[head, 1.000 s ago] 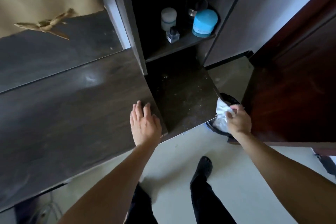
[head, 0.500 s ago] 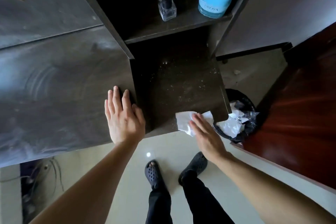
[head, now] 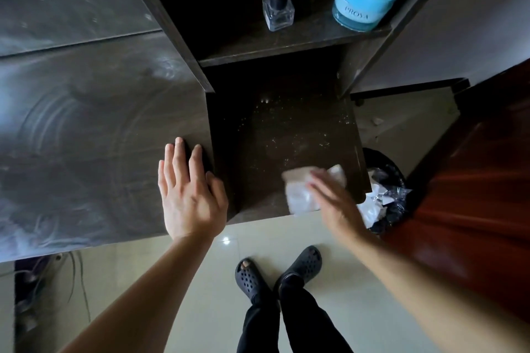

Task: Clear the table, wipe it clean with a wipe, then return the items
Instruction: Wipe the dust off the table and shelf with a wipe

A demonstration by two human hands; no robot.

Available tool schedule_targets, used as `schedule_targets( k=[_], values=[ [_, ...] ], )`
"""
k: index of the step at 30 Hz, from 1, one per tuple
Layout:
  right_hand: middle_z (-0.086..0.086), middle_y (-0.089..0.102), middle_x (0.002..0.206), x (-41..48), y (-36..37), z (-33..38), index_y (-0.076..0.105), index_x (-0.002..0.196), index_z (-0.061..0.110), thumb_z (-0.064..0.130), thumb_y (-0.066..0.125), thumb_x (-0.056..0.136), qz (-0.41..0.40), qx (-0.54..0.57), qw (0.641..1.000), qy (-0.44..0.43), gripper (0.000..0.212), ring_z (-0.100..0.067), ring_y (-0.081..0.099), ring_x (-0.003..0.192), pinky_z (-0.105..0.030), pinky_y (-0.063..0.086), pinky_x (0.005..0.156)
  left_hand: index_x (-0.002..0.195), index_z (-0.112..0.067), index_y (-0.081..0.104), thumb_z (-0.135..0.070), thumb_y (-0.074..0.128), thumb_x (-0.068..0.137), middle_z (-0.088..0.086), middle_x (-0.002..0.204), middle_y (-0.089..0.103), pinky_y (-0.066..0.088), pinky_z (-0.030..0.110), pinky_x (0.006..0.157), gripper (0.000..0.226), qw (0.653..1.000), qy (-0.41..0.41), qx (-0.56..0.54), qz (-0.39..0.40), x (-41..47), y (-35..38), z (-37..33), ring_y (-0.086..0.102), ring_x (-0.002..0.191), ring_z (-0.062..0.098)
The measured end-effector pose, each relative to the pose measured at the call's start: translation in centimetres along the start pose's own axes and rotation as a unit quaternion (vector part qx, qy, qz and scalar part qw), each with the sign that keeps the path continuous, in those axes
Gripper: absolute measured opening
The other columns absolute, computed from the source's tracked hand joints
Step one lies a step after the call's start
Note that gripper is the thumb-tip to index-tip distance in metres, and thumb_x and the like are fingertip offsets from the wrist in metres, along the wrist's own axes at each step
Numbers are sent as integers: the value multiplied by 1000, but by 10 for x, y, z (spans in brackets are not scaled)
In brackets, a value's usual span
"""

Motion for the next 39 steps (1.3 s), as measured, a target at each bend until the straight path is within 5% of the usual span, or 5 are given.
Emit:
schedule_targets(
  k=[7, 22, 28, 34, 39],
  values=[
    [-16, 57, 98, 70, -52, -61, 70, 102, 12, -12, 64, 73, -40, -73, 979, 188, 38, -36, 56, 86, -42, 53, 66, 133, -1, 45, -22, 36, 89, 23, 148, 32, 17, 50, 116, 50, 1000, -2, 2, 11, 1, -1, 1, 22, 141, 36],
    [-16, 62, 102, 150, -44, -89, 63, 99, 18, 12, 51, 87, -39, 10, 956, 292, 18, -35, 59, 92, -33, 43, 74, 132, 1, 46, -19, 40, 86, 24, 148, 32, 18, 50, 115, 50, 1000, 4, 8, 17, 1, 2, 2, 22, 140, 38],
    [-12, 61, 90, 70, -41, -50, 69, 93, 9, 4, 66, 83, 53, 36, 990, 125, 12, -28, 61, 75, -25, 41, 64, 131, 1, 47, -22, 37, 85, 23, 148, 31, 17, 50, 115, 52, 1000, -3, 8, 26, 1, 0, 0, 22, 140, 38],
    [-20, 64, 103, 151, -52, -101, 63, 103, 11, 10, 49, 88, -74, 1, 933, 352, 20, -36, 60, 95, -36, 44, 79, 131, 1, 47, -22, 38, 85, 23, 148, 32, 18, 50, 115, 51, 1000, -2, 8, 21, 2, 0, 0, 23, 140, 38],
    [-17, 60, 96, 99, -23, -20, 69, 99, 12, 4, 59, 85, 25, 48, 977, 205, 19, -34, 60, 83, -31, 44, 71, 130, 1, 48, -22, 36, 85, 23, 147, 33, 19, 50, 115, 52, 1000, -3, 10, 19, 2, 0, 0, 24, 139, 39]
  ],
)
Point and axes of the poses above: each hand's wrist, its own x-axis towards the middle knuckle, its own y-axis out of the palm, z = x × y, the point moved 4 cm from there along x, towards the middle knuckle
